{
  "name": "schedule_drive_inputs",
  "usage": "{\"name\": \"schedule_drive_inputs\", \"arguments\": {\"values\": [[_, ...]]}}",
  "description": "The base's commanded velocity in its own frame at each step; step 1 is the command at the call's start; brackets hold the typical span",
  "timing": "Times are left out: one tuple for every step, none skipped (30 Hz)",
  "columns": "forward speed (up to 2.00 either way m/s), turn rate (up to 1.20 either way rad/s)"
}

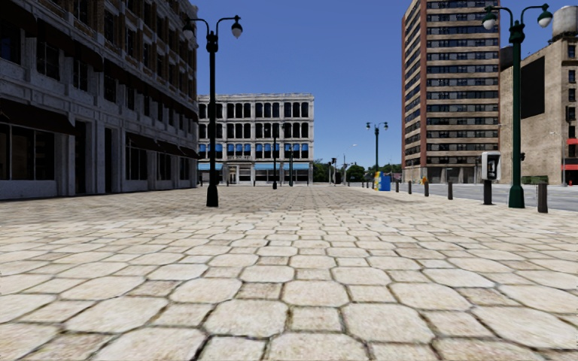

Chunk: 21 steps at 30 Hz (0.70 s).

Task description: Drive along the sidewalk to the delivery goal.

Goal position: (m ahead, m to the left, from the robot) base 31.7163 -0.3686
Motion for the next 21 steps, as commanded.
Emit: {"name": "schedule_drive_inputs", "arguments": {"values": [[2.00,0.00],[2.00,0.00],[2.00,0.00],[2.00,0.00],[2.00,0.00],[2.00,0.00],[2.00,0.00],[2.00,0.00],[2.00,0.00],[2.00,0.00],[2.00,0.00],[2.00,0.00],[2.00,0.00],[2.00,0.00],[2.00,0.00],[2.00,0.00],[2.00,0.00],[2.00,0.00],[2.00,0.00],[2.00,0.00],[2.00,0.00]]}}
